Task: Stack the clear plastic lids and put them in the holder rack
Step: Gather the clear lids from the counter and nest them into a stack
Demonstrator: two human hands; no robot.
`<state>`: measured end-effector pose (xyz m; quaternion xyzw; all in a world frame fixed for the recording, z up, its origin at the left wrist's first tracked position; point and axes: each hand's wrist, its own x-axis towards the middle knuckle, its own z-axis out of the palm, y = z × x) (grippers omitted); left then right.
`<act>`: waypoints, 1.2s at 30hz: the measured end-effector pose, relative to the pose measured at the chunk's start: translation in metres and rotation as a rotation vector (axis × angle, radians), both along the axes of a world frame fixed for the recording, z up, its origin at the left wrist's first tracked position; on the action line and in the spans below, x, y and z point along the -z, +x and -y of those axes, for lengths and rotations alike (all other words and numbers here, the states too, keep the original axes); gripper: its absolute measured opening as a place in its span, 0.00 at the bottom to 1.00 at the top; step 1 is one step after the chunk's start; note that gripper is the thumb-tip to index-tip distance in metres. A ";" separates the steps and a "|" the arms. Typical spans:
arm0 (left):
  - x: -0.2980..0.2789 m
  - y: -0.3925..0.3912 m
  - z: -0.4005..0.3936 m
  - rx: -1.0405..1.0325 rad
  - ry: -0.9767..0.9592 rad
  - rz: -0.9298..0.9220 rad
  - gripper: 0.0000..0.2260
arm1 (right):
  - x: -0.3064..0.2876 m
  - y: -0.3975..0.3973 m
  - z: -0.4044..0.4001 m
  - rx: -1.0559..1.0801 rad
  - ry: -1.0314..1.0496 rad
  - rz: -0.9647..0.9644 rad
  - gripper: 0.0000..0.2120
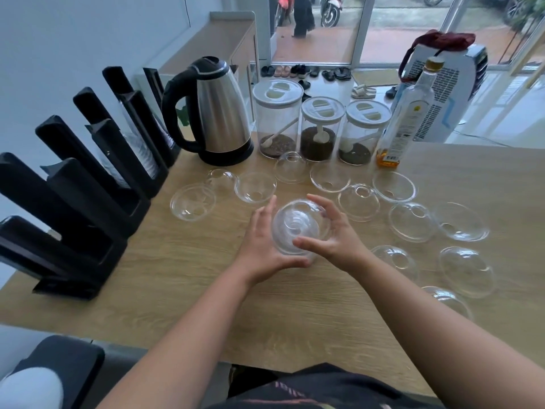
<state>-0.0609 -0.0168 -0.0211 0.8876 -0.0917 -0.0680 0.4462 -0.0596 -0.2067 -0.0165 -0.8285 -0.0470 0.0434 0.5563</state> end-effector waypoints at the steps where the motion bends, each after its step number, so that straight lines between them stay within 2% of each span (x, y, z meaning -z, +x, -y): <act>1: 0.000 -0.002 -0.006 -0.003 -0.008 -0.014 0.64 | 0.002 0.001 -0.002 -0.003 -0.033 -0.004 0.43; 4: 0.000 -0.009 -0.033 -0.020 0.027 0.015 0.67 | 0.007 0.002 -0.007 -0.017 -0.177 0.020 0.44; 7: -0.002 -0.015 -0.062 -0.065 0.056 0.023 0.64 | 0.016 0.005 -0.007 -0.030 -0.252 -0.013 0.45; 10: -0.003 -0.010 -0.087 -0.145 0.045 0.067 0.50 | 0.019 0.007 -0.004 -0.052 -0.245 -0.040 0.47; 13: 0.007 0.004 -0.111 -0.365 0.009 0.166 0.38 | 0.012 0.010 -0.002 -0.058 -0.172 -0.007 0.52; 15: 0.016 0.013 -0.127 -0.528 0.048 0.176 0.36 | -0.001 0.017 -0.003 -0.036 -0.064 0.039 0.46; 18: 0.027 0.022 -0.140 -0.653 0.098 0.091 0.42 | -0.028 0.047 -0.009 -0.027 -0.092 0.128 0.33; 20: 0.032 0.030 -0.142 -0.681 0.127 0.051 0.48 | -0.045 0.078 -0.017 -0.080 -0.238 0.156 0.31; 24: 0.044 0.046 -0.137 -0.701 0.138 0.013 0.57 | -0.044 0.133 -0.044 -0.281 -0.542 0.049 0.46; 28: 0.046 0.057 -0.130 -0.709 0.056 0.055 0.59 | -0.016 0.156 -0.057 -0.377 -0.658 -0.059 0.56; 31: 0.045 0.064 -0.128 -0.715 0.027 0.108 0.59 | -0.004 0.163 -0.063 -0.395 -0.614 -0.064 0.59; 36: 0.047 0.075 -0.128 -0.728 -0.073 0.167 0.57 | 0.005 0.169 -0.069 -0.360 -0.393 -0.058 0.66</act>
